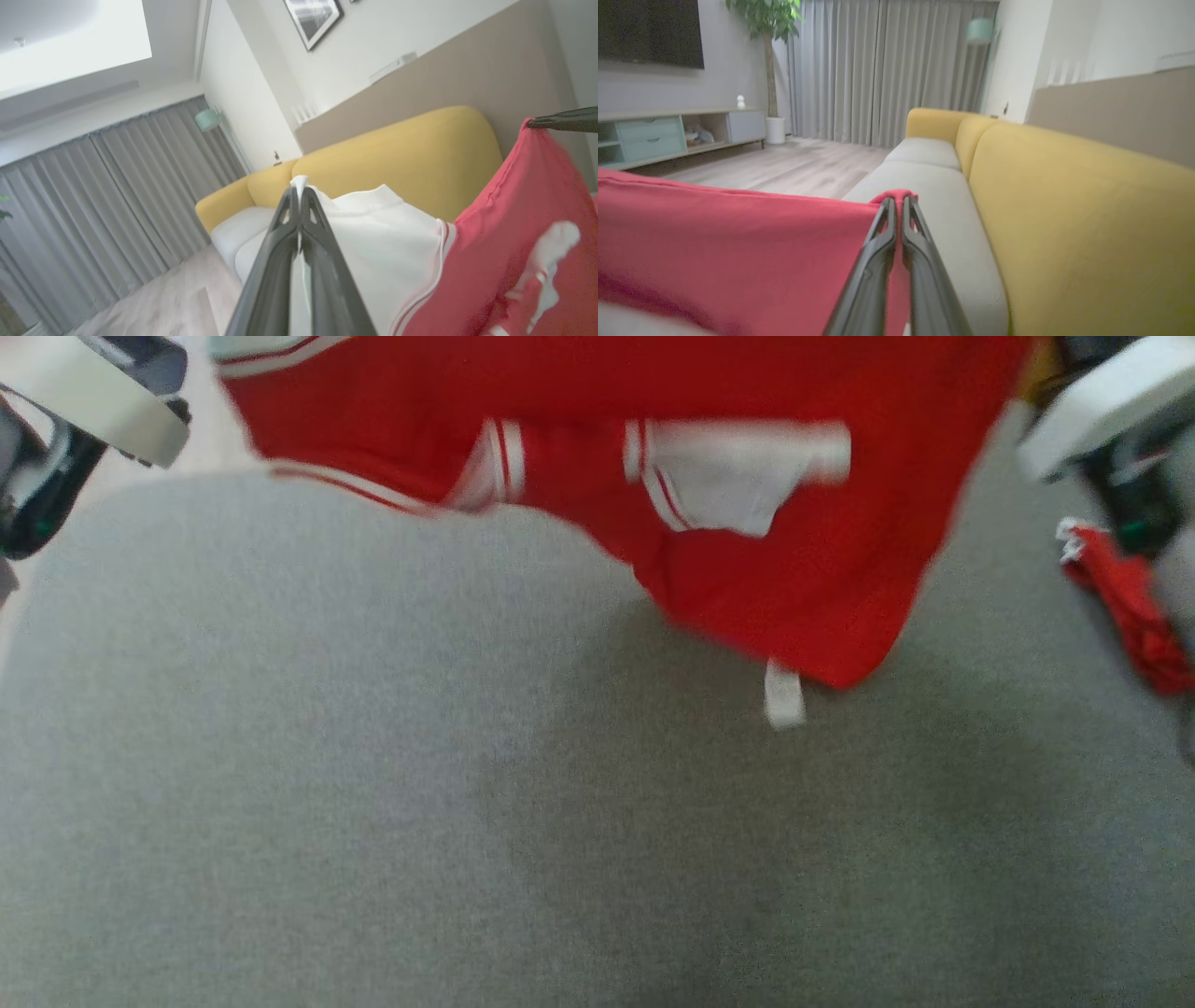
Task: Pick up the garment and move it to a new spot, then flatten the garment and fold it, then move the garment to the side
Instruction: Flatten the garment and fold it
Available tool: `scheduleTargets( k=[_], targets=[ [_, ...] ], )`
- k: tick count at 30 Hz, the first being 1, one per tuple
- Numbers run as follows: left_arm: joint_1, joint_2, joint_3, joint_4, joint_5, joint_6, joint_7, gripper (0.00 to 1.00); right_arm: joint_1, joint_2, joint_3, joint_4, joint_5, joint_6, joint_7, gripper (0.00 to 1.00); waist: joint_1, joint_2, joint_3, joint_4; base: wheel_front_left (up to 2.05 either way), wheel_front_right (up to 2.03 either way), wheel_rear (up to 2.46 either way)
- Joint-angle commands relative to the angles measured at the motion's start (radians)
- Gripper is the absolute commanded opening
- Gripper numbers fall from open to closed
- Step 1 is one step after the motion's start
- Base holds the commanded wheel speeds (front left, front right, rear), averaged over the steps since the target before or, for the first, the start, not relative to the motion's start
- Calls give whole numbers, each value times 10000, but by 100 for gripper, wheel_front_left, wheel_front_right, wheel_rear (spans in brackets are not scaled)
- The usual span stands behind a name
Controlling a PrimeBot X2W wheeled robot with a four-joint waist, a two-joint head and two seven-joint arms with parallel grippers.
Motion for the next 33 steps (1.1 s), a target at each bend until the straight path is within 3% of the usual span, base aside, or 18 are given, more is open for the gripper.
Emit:
scheduleTargets(
  k=[1,3,7,13,18,23,29,33],
  targets=[
    [-530,480,771,-439,-241,23,-93,0,34,-507,-311,-562,165,65,-133,0,2,-1,-788,111,0,0,0],
    [-457,623,1061,-1024,-522,21,-109,0,283,-1257,-828,-1304,346,65,-133,0,2,-1,-1139,231,0,0,0],
    [-467,877,1317,-1739,-768,20,-115,0,501,-2138,-1272,-2196,277,65,-124,0,2,-1,-1416,290,0,0,0],
    [-556,941,1583,-2261,-1339,19,-27,0,463,-2704,-1796,-3047,-105,65,368,0,2,-1,-1463,261,0,0,0],
    [-869,837,1303,-1957,-1641,19,421,0,247,-2444,-2103,-3275,-446,65,1340,0,2,-1,-1029,209,0,0,0],
    [-1694,322,620,-1042,-1292,18,651,0,-225,-2176,-2347,-2873,-784,65,1841,0,2,-1,124,369,0,0,0],
    [-3092,-661,256,807,109,141,125,0,-1351,-1636,-2727,-2058,-1248,65,1413,0,2,-1,1691,442,0,0,0],
    [-4213,-1290,662,1629,1166,730,-102,0,-2534,-1355,-3038,-1465,-1816,65,604,0,2,-1,2578,415,0,0,0]
  ],
)
